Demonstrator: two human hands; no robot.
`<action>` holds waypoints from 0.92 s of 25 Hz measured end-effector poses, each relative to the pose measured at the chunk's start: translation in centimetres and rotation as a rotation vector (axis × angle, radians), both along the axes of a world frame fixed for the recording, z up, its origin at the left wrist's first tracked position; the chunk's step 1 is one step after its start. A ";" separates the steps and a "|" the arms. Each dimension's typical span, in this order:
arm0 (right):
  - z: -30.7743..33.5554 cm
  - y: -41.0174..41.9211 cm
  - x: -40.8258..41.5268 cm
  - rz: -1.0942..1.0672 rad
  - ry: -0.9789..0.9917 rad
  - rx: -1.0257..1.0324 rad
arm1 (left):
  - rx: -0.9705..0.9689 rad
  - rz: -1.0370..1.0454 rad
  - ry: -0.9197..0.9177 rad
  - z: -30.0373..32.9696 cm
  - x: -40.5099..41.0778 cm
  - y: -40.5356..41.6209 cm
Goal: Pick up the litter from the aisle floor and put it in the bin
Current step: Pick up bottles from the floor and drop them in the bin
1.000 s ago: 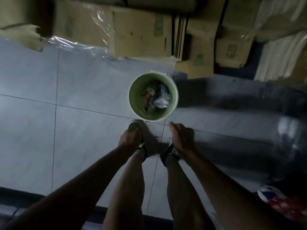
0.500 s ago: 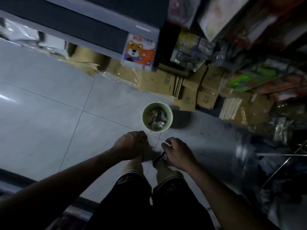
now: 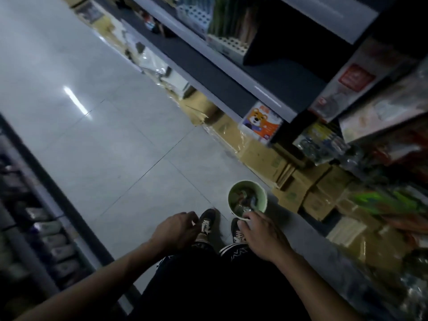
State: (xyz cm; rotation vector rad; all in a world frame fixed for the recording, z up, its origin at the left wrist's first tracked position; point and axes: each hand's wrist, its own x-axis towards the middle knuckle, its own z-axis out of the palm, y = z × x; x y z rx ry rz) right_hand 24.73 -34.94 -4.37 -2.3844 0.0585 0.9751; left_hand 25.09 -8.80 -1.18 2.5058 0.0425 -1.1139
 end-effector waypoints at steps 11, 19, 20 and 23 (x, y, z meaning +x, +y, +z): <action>1.1 -1.5 3.9 0.366 -0.026 0.016 | 0.049 0.454 -0.032 0.4 -7.8 -1.9; 1.9 7.8 9.2 0.642 -0.063 0.070 | 0.068 0.800 -0.050 1.2 -9.9 2.9; 2.1 9.7 10.1 0.679 -0.067 0.073 | 0.070 0.846 -0.038 1.2 -10.4 3.9; 2.5 16.3 13.2 0.775 -0.099 0.090 | 0.067 0.982 0.004 0.8 -11.0 7.9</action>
